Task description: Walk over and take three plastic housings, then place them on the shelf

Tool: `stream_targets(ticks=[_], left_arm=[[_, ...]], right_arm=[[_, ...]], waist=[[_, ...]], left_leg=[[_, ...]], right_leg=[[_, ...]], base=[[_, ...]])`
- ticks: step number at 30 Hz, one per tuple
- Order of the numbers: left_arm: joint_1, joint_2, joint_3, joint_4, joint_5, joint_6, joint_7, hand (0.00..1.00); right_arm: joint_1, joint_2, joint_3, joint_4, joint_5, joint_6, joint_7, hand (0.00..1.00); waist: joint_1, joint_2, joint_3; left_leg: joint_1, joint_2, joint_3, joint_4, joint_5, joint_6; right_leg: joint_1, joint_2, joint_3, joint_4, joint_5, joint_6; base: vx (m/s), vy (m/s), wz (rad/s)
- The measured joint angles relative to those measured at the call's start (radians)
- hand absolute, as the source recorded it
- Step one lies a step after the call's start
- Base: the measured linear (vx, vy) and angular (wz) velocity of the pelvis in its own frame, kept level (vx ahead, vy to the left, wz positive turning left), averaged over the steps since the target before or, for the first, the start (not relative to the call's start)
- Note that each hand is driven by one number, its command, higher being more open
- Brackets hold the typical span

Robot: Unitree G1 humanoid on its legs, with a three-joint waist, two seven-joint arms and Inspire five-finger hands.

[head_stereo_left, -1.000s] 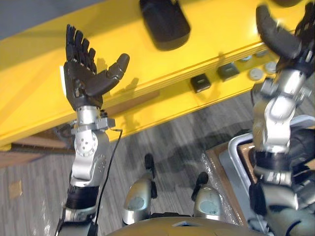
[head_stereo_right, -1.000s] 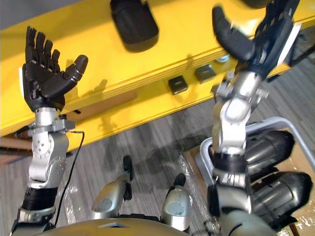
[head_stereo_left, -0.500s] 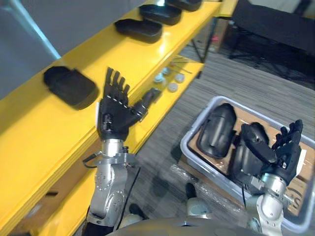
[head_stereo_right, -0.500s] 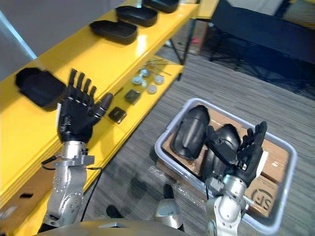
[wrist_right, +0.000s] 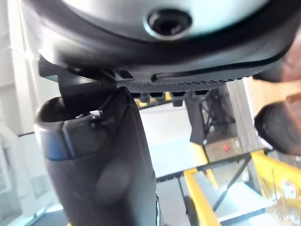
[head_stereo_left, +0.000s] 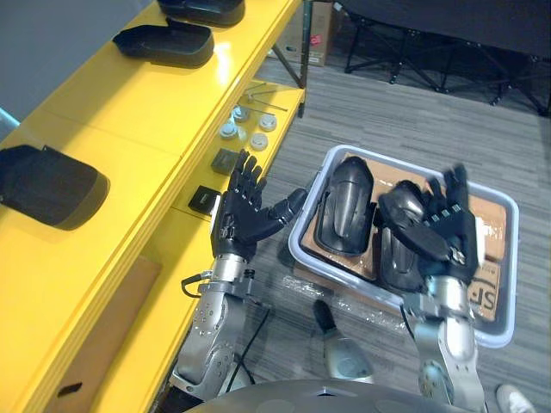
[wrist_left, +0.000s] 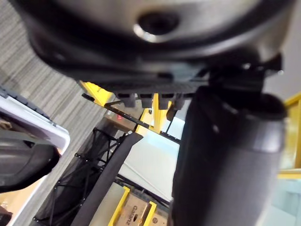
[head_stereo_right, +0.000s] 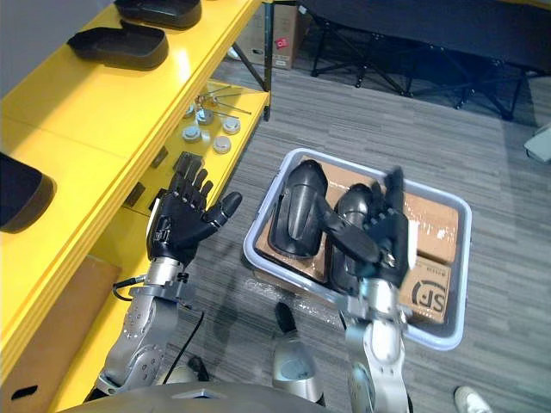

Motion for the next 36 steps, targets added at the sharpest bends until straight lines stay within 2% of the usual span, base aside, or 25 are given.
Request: stream_targets(ticks=[4,6,9,11,12,13,14,16,18,19,20,21,22,23,24,26,27,28,29,30,31,33,34,35,36], left_arm=[[0.029,0.000,-0.019,-0.015,0.035,0.000,-0.025,1.00],[0.031,0.002,-0.024,-0.020,0.051,0.000,-0.055,1.00],[0.037,0.001,-0.055,-0.043,0.080,0.000,-0.100,1.00],[0.030,0.008,-0.068,-0.057,0.080,0.012,-0.111,1.00],[0.017,0.013,-0.072,-0.063,0.080,0.026,-0.110,1.00],[-0.002,0.018,-0.072,-0.052,0.075,0.044,-0.119,1.00],[-0.015,0.018,-0.074,-0.041,0.074,0.050,-0.122,1.00],[0.011,0.019,-0.070,-0.023,0.075,0.043,-0.114,1.00],[0.056,0.022,-0.052,0.007,0.083,0.013,-0.086,1.00],[0.061,0.025,-0.047,0.022,0.082,-0.005,-0.085,1.00],[0.063,0.037,-0.041,0.040,0.078,-0.026,-0.084,1.00],[0.064,0.048,-0.040,0.045,0.069,-0.038,-0.085,1.00],[0.063,0.052,-0.041,0.044,0.066,-0.043,-0.083,1.00],[0.056,0.050,-0.051,0.046,0.051,-0.046,-0.068,1.00],[0.044,0.037,-0.070,0.047,0.031,-0.045,-0.048,1.00],[0.003,0.004,-0.127,0.077,0.024,-0.031,-0.025,1.00],[-0.022,-0.017,-0.178,0.098,0.031,-0.015,-0.014,1.00],[-0.029,-0.027,-0.220,0.100,0.036,-0.002,-0.011,1.00],[-0.028,-0.027,-0.237,0.100,0.040,-0.002,-0.014,1.00],[-0.031,-0.022,-0.255,0.098,0.049,-0.002,-0.031,1.00],[-0.038,-0.017,-0.260,0.097,0.078,-0.002,-0.035,1.00],[-0.055,-0.014,-0.261,0.097,0.107,-0.002,-0.033,1.00],[-0.057,-0.014,-0.257,0.097,0.108,-0.003,-0.033,1.00],[-0.054,-0.008,-0.233,0.097,0.104,-0.004,-0.035,1.00],[-0.044,0.002,-0.203,0.096,0.060,-0.004,-0.041,1.00]], right_arm=[[0.032,0.033,0.086,0.047,0.227,0.033,0.013,1.00],[0.073,0.055,0.119,0.065,0.246,0.044,0.012,1.00],[0.143,0.091,0.200,0.079,0.274,0.044,0.028,1.00],[0.130,0.097,0.243,0.090,0.283,0.046,0.071,1.00],[0.106,0.095,0.252,0.093,0.285,0.046,0.090,1.00],[0.058,0.087,0.274,0.102,0.292,0.039,0.105,1.00],[0.027,0.086,0.293,0.122,0.291,0.028,0.105,1.00],[-0.039,0.077,0.337,0.181,0.289,0.015,0.094,1.00],[-0.100,0.083,0.415,0.248,0.283,-0.002,0.058,1.00],[-0.108,0.091,0.428,0.258,0.267,-0.002,0.047,1.00],[-0.114,0.105,0.448,0.265,0.251,-0.002,0.027,1.00],[-0.116,0.113,0.459,0.272,0.219,-0.001,0.008,1.00],[-0.116,0.115,0.460,0.273,0.217,0.007,0.007,1.00],[-0.121,0.109,0.459,0.273,0.215,0.035,0.005,1.00],[-0.125,0.087,0.458,0.272,0.205,0.053,0.000,1.00],[-0.107,0.037,0.421,0.270,0.159,0.084,-0.005,1.00],[-0.073,0.004,0.377,0.269,0.141,0.106,-0.010,1.00],[-0.019,-0.014,0.332,0.251,0.142,0.115,-0.013,1.00],[0.010,-0.024,0.312,0.231,0.142,0.116,-0.013,1.00],[0.048,-0.046,0.278,0.201,0.138,0.115,-0.014,1.00],[0.050,-0.060,0.261,0.200,0.118,0.117,-0.015,1.00],[0.052,-0.070,0.220,0.200,0.096,0.118,-0.021,1.00],[0.051,-0.070,0.211,0.201,0.077,0.118,-0.028,1.00],[0.040,-0.067,0.202,0.207,0.049,0.118,-0.040,1.00],[0.031,-0.063,0.197,0.214,-0.003,0.118,-0.071,1.00]], waist=[[0.026,-0.004,-0.004],[0.029,-0.003,-0.004],[0.029,-0.004,-0.004],[0.036,-0.004,-0.004],[0.039,-0.005,-0.005],[0.047,0.002,-0.006],[0.048,0.004,-0.008],[0.059,0.009,-0.009],[0.093,0.012,-0.013],[0.102,0.010,-0.014],[0.109,0.004,-0.017],[0.110,-0.012,-0.025],[0.112,-0.027,-0.031],[0.112,-0.045,-0.042],[0.111,-0.037,-0.046],[0.093,-0.003,-0.056],[0.064,0.011,-0.063],[0.040,0.006,-0.062],[0.038,-0.001,-0.059],[0.040,-0.004,-0.061],[0.040,-0.002,-0.062],[0.044,0.001,-0.065],[0.049,0.003,-0.066],[0.055,0.004,-0.067],[0.061,-0.013,-0.062]], left_leg=[[-0.014,-0.033,-0.006,0.057,-0.025,-0.001],[-0.005,-0.046,-0.016,0.053,-0.025,0.000],[0.055,-0.057,0.037,0.028,-0.033,0.015],[0.089,-0.062,0.105,0.013,-0.034,0.032],[0.084,-0.062,0.127,0.018,-0.032,0.041],[0.070,-0.049,0.155,0.008,-0.012,0.061],[0.066,-0.048,0.153,-0.001,0.004,0.064],[0.067,-0.028,0.148,-0.014,0.032,0.055],[0.058,0.020,0.149,-0.016,0.055,0.022],[0.049,0.036,0.146,-0.015,0.062,0.011],[0.023,0.066,0.133,-0.004,0.078,-0.015],[-0.006,0.093,0.117,0.004,0.095,-0.044],[-0.012,0.099,0.115,0.003,0.103,-0.060],[-0.025,0.117,0.119,-0.003,0.122,-0.089],[-0.026,0.149,0.129,-0.022,0.143,-0.105],[-0.034,0.197,0.132,-0.058,0.193,-0.099],[-0.036,0.217,0.136,-0.074,0.246,-0.081],[-0.025,0.222,0.162,-0.075,0.286,-0.060],[-0.020,0.221,0.174,-0.075,0.288,-0.060],[-0.014,0.197,0.170,-0.074,0.264,-0.079],[-0.013,0.178,0.170,-0.074,0.237,-0.066],[-0.029,0.147,0.164,-0.078,0.176,-0.009],[-0.028,0.140,0.163,-0.089,0.162,-0.006],[-0.023,0.121,0.159,-0.109,0.151,-0.034],[-0.021,0.098,0.164,-0.115,0.154,-0.038]], right_leg=[[-0.001,-0.030,-0.005,0.003,0.014,0.020],[-0.001,-0.037,-0.017,0.010,0.016,0.022],[-0.002,-0.036,-0.060,0.040,0.028,0.019],[-0.010,-0.029,-0.193,0.036,0.095,-0.025],[-0.027,-0.026,-0.209,0.025,0.146,-0.011],[-0.077,-0.051,-0.266,0.122,0.090,-0.040],[-0.124,-0.084,-0.313,0.310,-0.040,-0.106],[-0.162,-0.163,-0.359,0.556,-0.157,-0.136],[-0.148,-0.248,-0.388,0.674,-0.177,-0.156],[-0.139,-0.266,-0.391,0.685,-0.177,-0.156],[-0.112,-0.289,-0.398,0.673,-0.175,-0.153],[-0.071,-0.301,-0.412,0.611,-0.157,-0.126],[-0.046,-0.303,-0.422,0.551,-0.121,-0.075],[0.000,-0.278,-0.448,0.450,-0.192,0.055],[0.015,-0.243,-0.471,0.384,-0.230,0.085],[0.017,-0.176,-0.479,0.314,-0.243,0.070],[0.030,-0.149,-0.492,0.287,-0.231,0.049],[0.056,-0.138,-0.495,0.260,-0.223,0.036],[0.060,-0.137,-0.487,0.250,-0.218,0.029],[0.055,-0.134,-0.461,0.225,-0.205,0.016],[0.044,-0.133,-0.443,0.210,-0.192,0.012],[0.011,-0.130,-0.423,0.193,-0.165,0.020],[0.003,-0.131,-0.417,0.187,-0.154,0.024],[-0.005,-0.142,-0.407,0.172,-0.134,0.037],[-0.005,-0.160,-0.409,0.156,-0.107,0.042]], base=[[-0.02,0.185,-0.14],[0.01,0.088,-0.14],[-0.01,0.062,-0.55],[-0.11,0.027,-0.95],[-0.26,0.030,-0.81],[-0.26,0.033,-0.43],[-0.20,0.032,-0.14],[-0.07,-0.046,0.07],[-0.04,-0.171,-0.13],[-0.03,-0.333,-0.06],[-0.02,-0.420,0.07],[-0.02,-0.521,0.05],[0.00,-0.508,-0.18],[-0.01,-0.510,-0.54],[-0.02,-0.494,-0.69],[-0.03,-0.373,-0.44],[-0.01,-0.331,-0.09],[0.00,-0.216,-0.07],[-0.01,-0.118,-0.39],[-0.02,-0.024,-0.65],[-0.06,0.030,-0.75],[-0.09,0.045,-0.39],[-0.09,0.074,-0.18],[-0.10,0.130,-0.17],[-0.11,0.141,-0.20]])
